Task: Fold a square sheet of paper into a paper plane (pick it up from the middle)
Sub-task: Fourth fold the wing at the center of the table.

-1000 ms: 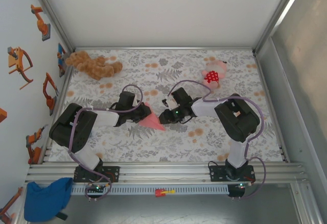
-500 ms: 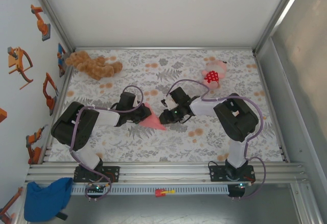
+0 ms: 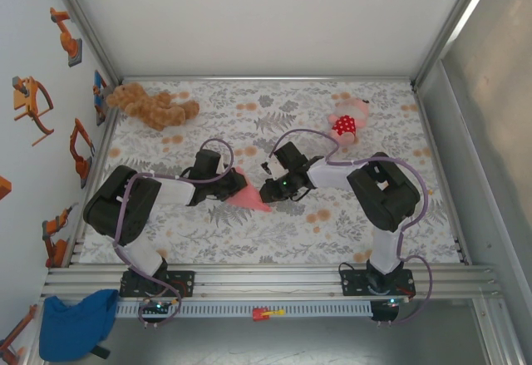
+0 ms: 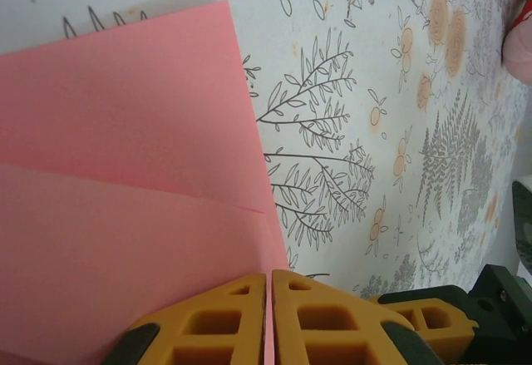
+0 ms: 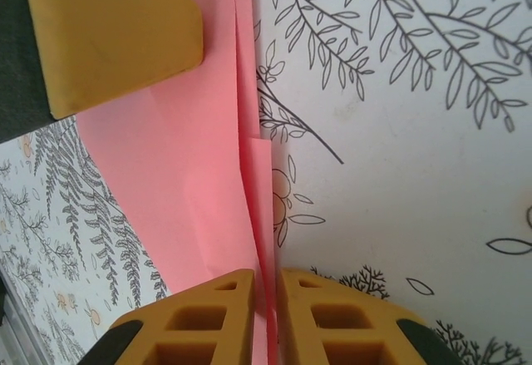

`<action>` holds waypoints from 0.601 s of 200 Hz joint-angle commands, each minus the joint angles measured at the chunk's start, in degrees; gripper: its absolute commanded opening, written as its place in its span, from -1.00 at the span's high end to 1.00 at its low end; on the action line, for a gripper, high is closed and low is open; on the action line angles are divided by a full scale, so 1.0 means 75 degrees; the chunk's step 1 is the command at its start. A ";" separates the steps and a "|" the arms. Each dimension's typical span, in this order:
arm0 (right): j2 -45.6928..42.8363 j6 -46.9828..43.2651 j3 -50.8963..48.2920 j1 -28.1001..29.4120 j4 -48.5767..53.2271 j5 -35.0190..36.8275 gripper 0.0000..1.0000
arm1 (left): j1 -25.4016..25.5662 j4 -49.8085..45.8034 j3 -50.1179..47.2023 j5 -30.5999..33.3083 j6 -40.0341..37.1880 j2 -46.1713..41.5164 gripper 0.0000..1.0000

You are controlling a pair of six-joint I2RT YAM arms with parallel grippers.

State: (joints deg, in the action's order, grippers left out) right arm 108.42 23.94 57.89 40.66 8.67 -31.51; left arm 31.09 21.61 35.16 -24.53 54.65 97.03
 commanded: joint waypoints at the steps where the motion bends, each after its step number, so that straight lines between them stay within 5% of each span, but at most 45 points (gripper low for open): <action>1: 0.0687 -0.0099 -0.0314 0.0385 0.0599 0.0788 0.68 | -0.0025 0.0083 0.0040 -0.0048 -0.0096 -0.0320 0.76; 120: 0.0644 0.0059 -0.0339 0.0425 0.0520 0.0946 0.69 | 0.0226 -0.0361 -0.0207 0.0148 -0.0048 -0.0600 0.75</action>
State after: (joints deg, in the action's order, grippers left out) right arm 108.14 24.18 57.89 41.25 8.78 -29.85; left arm 32.60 19.79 33.21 -23.64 54.65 91.11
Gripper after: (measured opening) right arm 0.154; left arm 0.125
